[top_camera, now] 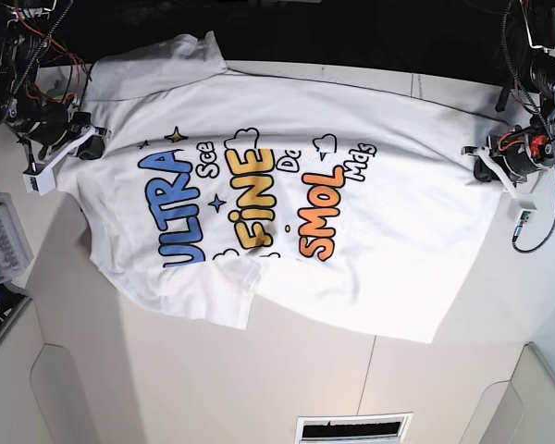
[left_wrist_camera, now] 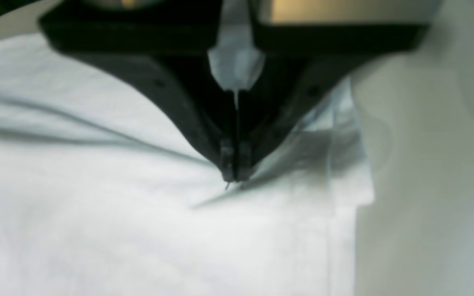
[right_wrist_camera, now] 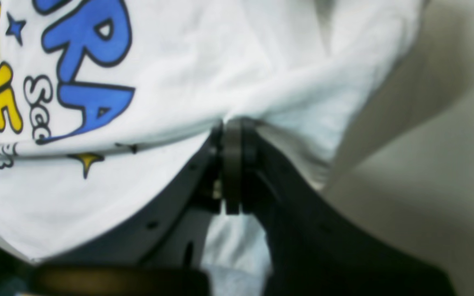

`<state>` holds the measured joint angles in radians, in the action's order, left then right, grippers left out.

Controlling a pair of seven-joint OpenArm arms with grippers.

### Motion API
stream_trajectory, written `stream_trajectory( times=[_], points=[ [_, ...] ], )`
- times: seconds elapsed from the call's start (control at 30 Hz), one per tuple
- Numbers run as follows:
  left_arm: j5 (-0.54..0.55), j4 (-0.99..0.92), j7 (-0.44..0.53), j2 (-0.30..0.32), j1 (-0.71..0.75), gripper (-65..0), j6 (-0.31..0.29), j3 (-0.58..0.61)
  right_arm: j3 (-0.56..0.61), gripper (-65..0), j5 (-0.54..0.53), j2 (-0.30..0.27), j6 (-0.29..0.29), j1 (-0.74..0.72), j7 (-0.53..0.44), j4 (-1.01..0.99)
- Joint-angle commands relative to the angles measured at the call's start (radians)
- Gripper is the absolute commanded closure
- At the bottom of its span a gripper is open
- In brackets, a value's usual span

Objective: Layout the t-shirt on the table in an organized manner, then fold the t-shirt properly

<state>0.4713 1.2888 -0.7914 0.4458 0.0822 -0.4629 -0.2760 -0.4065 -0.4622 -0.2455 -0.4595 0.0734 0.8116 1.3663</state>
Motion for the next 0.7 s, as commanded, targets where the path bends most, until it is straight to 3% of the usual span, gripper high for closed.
stream_trajectory(
  times=[0.0, 0.37, 0.67],
  points=[
    [0.000, 0.004, 0.010, 0.014, -0.023, 0.0, 0.002, 0.004, -0.002, 0.0, 0.022, -0.003, 0.012, -0.025, -0.012, -0.001],
    [-0.047, -0.018, 0.026, -0.016, -0.118, 0.0, 0.019, 0.090, 0.025, 0.0, 0.022, 0.022, 0.011, -0.179, -0.031, -0.186],
    [-0.085, -0.094, 0.036, -0.016, -0.201, 0.0, 0.033, 0.092, 0.025, 0.0, 0.065, 0.022, 0.032, -0.263, -0.040, -0.203]
  ],
)
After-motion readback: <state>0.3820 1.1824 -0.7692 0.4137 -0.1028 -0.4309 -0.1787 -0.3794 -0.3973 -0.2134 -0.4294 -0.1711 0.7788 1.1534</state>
